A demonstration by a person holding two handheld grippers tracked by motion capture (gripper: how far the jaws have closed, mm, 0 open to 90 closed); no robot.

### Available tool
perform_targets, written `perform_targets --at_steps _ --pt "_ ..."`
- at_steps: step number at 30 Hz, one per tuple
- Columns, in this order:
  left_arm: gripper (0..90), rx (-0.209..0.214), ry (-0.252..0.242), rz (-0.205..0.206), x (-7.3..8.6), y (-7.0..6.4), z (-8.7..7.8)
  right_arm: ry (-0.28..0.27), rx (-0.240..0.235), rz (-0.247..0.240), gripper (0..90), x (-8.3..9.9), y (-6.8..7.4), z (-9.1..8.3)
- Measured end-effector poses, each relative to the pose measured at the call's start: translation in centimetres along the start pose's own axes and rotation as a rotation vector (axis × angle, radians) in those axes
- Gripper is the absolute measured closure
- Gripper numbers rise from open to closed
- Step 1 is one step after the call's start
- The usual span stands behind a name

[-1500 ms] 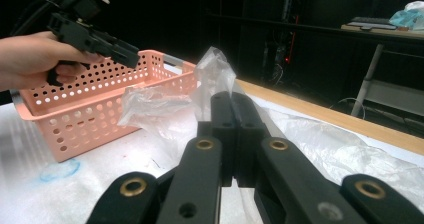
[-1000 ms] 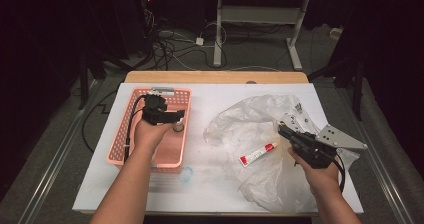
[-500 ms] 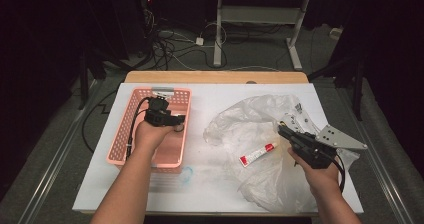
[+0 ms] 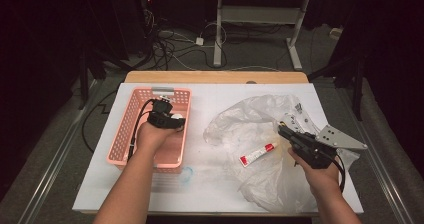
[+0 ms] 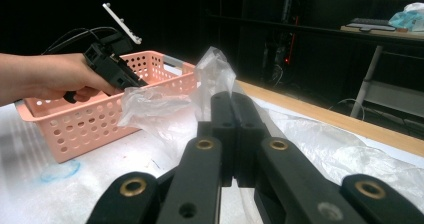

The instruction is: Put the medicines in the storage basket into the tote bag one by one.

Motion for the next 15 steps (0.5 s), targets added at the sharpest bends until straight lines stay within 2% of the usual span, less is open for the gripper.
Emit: perform_targets --at_steps 8,13,15 --pt "48.2 -0.019 -0.006 0.029 -0.14 -0.12 0.21 0.001 0.0 0.001 90.0 -0.05 0.08 0.0" --pt "48.4 -0.017 -0.009 0.028 -0.14 -0.07 0.19 0.002 -0.005 -0.001 90.0 0.02 0.28 0.13" --pt "48.5 -0.028 -0.008 0.028 -0.17 0.05 0.07 0.003 -0.005 -0.003 90.0 0.03 0.25 0.17"
Point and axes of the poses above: each handheld gripper's, and its own axes: z roughly forward along the jaws, x roughly out of its underside, y roughly to its left, the point moved 9 cm from there along z, roughly forward along the jaws, and after that the axes turned 12 degrees about x, right-handed, at the moved point
